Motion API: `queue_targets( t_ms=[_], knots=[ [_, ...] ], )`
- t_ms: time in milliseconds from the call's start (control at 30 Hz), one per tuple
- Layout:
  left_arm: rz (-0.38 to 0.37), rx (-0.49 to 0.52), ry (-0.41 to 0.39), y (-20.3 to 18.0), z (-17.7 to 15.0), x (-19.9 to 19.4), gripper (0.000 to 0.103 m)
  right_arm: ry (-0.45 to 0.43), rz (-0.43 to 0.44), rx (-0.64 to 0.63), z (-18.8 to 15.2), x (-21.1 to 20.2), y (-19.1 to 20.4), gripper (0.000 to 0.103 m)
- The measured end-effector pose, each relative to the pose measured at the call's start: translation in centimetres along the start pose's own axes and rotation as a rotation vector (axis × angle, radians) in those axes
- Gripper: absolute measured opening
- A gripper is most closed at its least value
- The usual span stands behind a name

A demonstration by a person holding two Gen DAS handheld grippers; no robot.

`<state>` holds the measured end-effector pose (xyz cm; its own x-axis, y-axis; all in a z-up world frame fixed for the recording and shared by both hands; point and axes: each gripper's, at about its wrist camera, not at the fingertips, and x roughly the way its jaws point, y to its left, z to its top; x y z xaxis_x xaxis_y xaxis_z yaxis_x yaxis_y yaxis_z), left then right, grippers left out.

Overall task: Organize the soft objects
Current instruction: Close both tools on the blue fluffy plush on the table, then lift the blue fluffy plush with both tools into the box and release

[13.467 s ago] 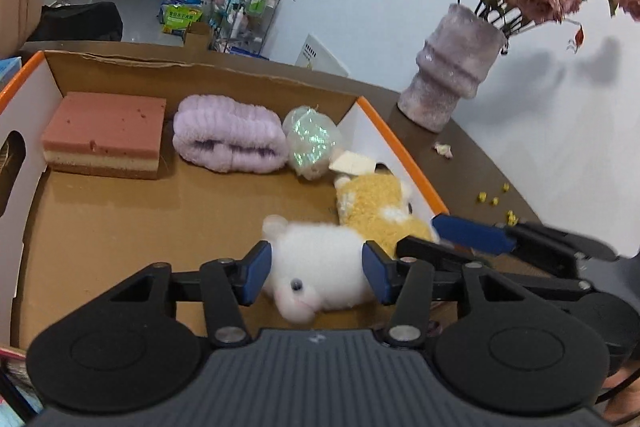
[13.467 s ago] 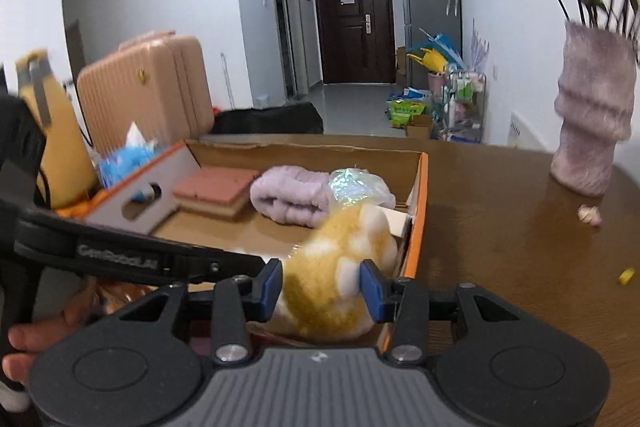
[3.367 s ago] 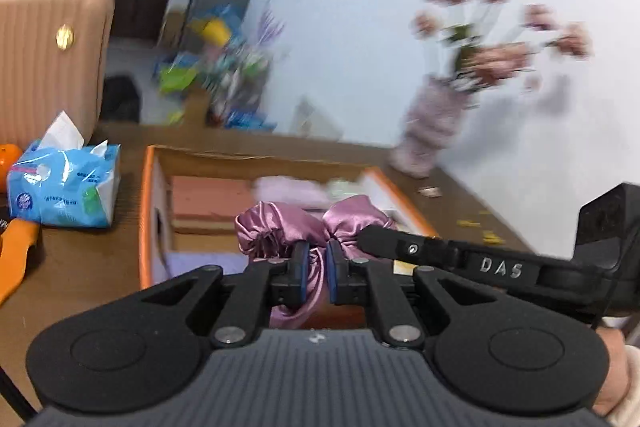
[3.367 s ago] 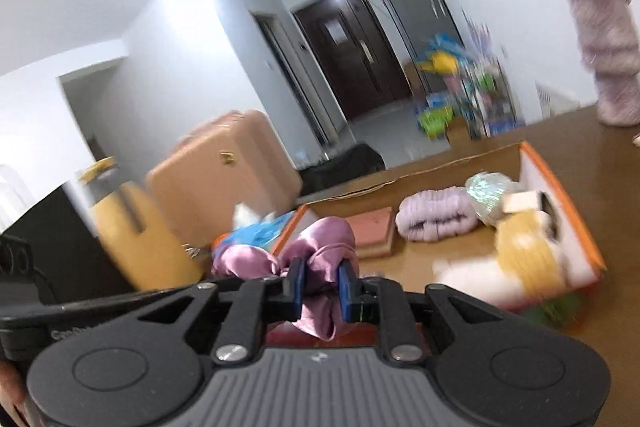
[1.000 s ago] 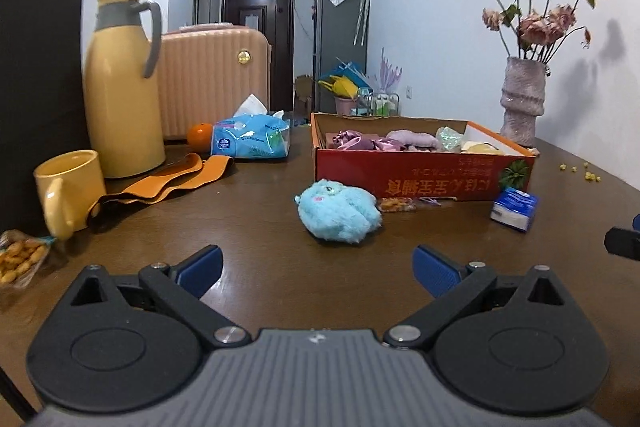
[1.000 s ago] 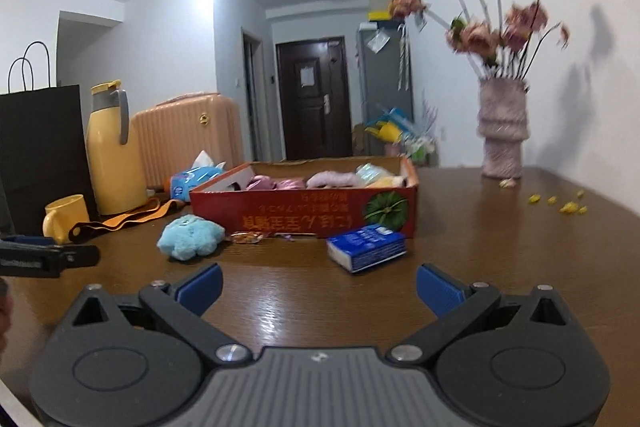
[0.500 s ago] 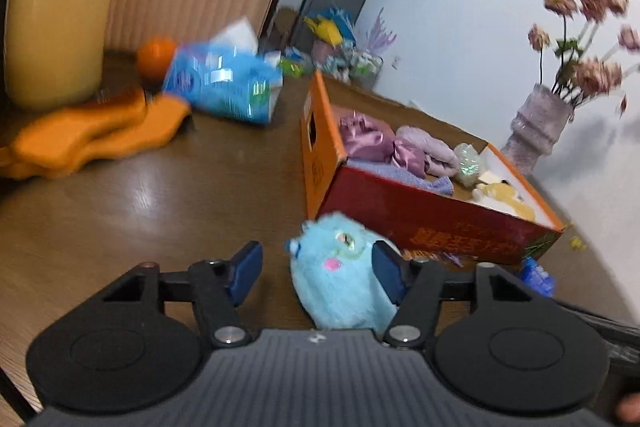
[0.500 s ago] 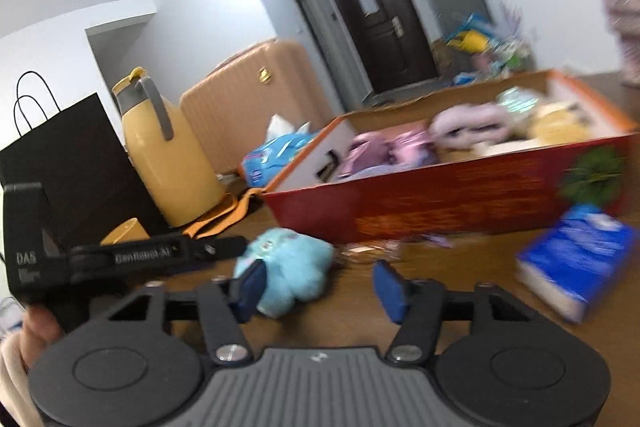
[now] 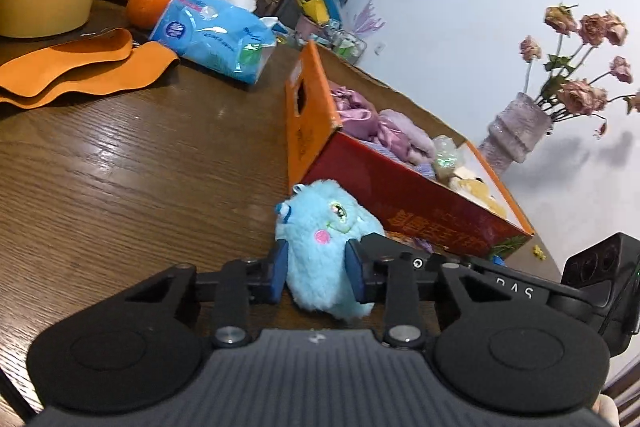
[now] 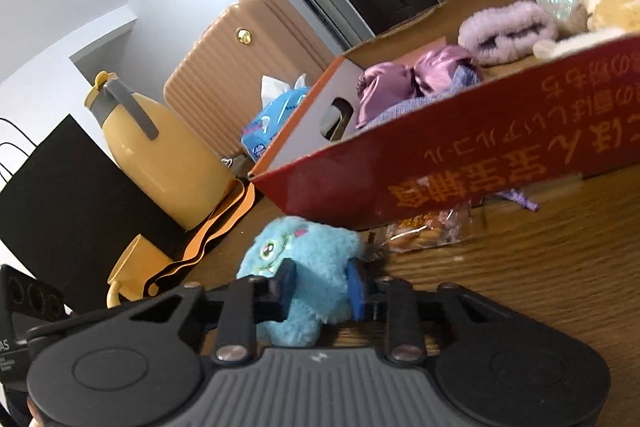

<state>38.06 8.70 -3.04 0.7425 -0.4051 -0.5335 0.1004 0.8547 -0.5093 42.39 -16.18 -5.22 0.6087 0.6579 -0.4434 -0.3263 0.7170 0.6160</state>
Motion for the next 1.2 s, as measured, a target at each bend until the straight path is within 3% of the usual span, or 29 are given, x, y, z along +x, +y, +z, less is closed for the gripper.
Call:
queue_targets(
  t_ms=[100, 300, 433, 700, 833, 1000, 1200],
  knots=[
    [-0.040, 0.020, 0.003, -1.3, -1.1, -1.2, 0.030, -0.013, -0.029, -0.009, -0.6, -2.1, 0.7, 0.025],
    [-0.119, -0.005, 0.078, -5.3, -6.6, -3.7, 0.030, -0.026, -0.084, -0.013, -4.9, -11.0, -0.1, 0.024],
    [-0.133, 0.072, 0.129, -8.7, -9.1, -3.5, 0.031, -0.048, -0.152, -0.001, -7.5, -15.5, -1.3, 0.024],
    [-0.139, 0.153, 0.135, -12.8, -10.2, -2.2, 0.030, -0.123, -0.163, 0.047, -8.1, -19.1, -4.2, 0.025],
    [-0.173, 0.166, 0.078, -13.9, -7.2, -1.3, 0.030, -0.160, -0.151, -0.010, -5.1, -19.0, -4.3, 0.025],
    [-0.178, 0.231, -0.063, -16.8, 0.7, 2.3, 0.031, -0.236, -0.149, -0.148, 3.7, -16.8, -3.5, 0.023],
    [-0.130, 0.187, 0.005, -17.0, 9.5, 12.1, 0.032, -0.172, -0.236, -0.188, 14.7, -9.8, -6.0, 0.023]
  ],
)
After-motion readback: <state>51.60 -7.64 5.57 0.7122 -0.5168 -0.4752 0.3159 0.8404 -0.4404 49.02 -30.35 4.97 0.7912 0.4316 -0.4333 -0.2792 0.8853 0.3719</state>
